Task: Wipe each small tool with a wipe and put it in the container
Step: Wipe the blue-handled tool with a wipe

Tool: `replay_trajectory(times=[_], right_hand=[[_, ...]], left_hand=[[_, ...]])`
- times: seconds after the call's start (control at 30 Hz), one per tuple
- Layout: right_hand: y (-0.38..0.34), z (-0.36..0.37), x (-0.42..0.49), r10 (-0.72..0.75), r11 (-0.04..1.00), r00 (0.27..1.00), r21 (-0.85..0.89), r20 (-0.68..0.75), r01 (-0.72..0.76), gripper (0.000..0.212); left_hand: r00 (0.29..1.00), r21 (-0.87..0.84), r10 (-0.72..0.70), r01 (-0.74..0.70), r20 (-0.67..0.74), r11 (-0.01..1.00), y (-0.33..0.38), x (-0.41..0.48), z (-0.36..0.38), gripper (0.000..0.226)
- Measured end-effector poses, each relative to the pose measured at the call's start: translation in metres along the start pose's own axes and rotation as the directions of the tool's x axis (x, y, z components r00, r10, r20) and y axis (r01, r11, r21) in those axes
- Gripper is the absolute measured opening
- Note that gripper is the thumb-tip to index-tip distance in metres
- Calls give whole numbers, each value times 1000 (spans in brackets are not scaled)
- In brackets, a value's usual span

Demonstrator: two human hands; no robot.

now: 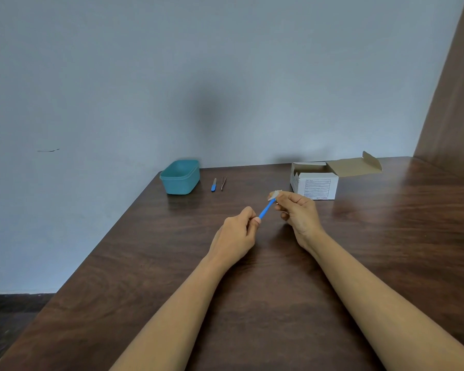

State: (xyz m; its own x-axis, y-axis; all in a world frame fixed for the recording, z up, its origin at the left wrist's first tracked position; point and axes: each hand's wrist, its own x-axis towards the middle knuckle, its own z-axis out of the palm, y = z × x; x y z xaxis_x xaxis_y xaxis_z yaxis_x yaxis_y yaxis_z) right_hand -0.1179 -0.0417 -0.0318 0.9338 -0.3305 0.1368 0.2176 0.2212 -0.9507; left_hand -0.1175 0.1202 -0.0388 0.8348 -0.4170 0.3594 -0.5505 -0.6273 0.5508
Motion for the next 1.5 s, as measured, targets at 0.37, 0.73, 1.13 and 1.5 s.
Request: replay_trajectory(times=[0.37,0.73,1.13,1.5], right_hand=[[-2,0,-1,59,996,998,67,-4,-58,2],[-3,3,-5,3,1000,1000,14,-7,-2,10],[-5,4,-6,-42,998,999,-38,-27,41,13],[-3,1,-2,101,988,995,122,-23,-97,9]], left_hand=[[1000,-2,1,-1,-6,1000,0,0,0,19],[1000,20,11,-11,0,1000,0,1,2,20],[1000,17,25,-25,-3,1000,3,0,0,21],[1000,-18,25,-25,-18,1000,3,-2,-1,22]])
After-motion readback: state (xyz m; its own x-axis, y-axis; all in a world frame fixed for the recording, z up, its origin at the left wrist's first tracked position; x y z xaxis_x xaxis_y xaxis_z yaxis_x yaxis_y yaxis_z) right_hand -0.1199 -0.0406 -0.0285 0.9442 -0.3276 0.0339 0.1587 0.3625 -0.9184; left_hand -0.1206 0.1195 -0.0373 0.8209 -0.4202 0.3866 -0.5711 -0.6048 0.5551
